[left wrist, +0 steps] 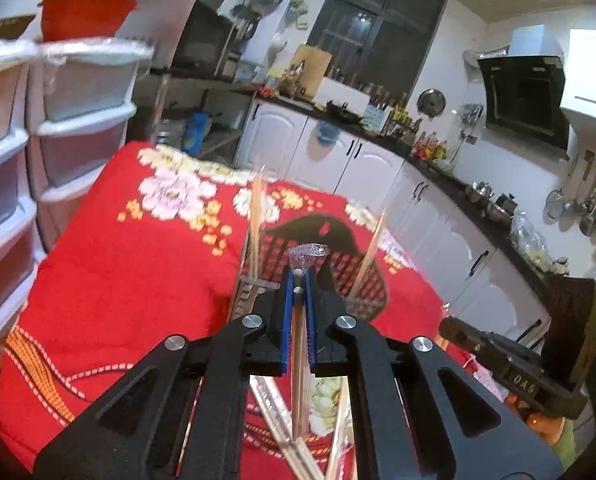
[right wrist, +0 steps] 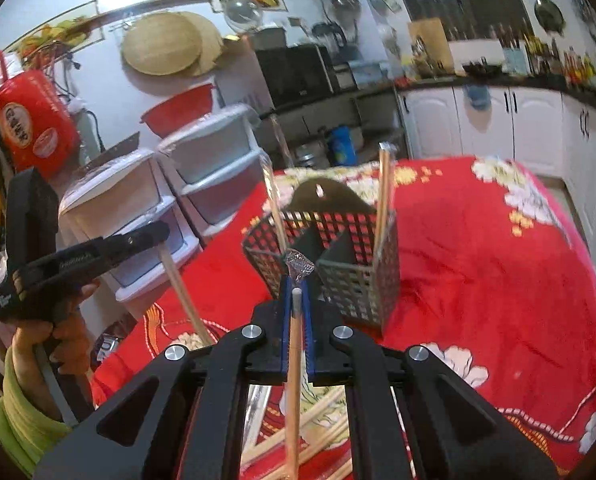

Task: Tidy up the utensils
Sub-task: 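Carry the held chopsticks with both tools up over the grey caddy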

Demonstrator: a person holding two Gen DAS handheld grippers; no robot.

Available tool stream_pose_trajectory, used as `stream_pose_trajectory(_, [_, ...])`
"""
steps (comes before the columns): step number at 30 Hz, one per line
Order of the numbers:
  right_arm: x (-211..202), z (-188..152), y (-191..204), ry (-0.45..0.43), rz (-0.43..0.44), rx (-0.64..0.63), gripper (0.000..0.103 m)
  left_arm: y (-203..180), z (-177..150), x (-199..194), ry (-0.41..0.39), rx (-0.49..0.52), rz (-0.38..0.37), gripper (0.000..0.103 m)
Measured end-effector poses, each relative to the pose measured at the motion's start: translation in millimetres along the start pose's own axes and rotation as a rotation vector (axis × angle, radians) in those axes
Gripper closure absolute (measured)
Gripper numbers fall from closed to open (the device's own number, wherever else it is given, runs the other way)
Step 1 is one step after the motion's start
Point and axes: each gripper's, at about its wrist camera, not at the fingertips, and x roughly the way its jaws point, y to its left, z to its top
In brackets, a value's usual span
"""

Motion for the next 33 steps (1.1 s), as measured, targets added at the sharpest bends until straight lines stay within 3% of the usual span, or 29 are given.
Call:
stream_pose_trajectory(14, [-25,50,18,-0.160,0.001,-0.075,0.097,-42,49,-14,-0.122,0.083,-0.033,0.101])
stream_pose_trajectory(33, [-22,119,10,-0.317,-0.050,-0.108,0.097,-64,93,19,-0.230,0.127,0.046,0.101])
